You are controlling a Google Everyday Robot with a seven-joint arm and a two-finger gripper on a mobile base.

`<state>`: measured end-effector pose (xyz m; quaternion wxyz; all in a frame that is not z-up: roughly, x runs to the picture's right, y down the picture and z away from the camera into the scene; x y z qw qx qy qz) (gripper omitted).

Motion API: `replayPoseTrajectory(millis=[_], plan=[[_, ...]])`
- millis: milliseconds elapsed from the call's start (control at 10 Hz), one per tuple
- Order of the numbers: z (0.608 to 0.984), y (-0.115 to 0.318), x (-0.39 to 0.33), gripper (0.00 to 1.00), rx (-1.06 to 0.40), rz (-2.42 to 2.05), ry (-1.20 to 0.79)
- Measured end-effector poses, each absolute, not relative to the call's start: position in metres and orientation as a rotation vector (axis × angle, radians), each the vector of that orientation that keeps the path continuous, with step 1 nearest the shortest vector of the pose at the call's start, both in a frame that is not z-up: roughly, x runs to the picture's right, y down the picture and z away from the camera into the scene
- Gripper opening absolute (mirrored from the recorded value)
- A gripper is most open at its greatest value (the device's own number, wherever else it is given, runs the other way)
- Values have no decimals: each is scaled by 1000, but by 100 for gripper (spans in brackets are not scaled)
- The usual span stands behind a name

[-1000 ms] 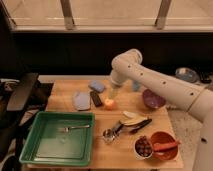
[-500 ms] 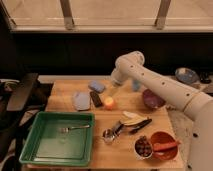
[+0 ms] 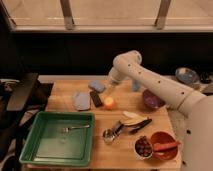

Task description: Wipe purple bowl with sponge

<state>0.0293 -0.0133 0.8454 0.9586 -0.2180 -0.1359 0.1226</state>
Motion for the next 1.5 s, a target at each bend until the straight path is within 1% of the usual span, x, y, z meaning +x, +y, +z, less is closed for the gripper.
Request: replayPoseTrajectory(millis=[400,600,800,1000,1500], plan=[[848,-14,29,65,-438,262,-286],[861,-18,21,65,-413,284,-336],[877,-23,-5,65,-397,286,-387],[891,-23,-10,65,-397,297,-416],[929,-26,-17,65,-410,323,-427]])
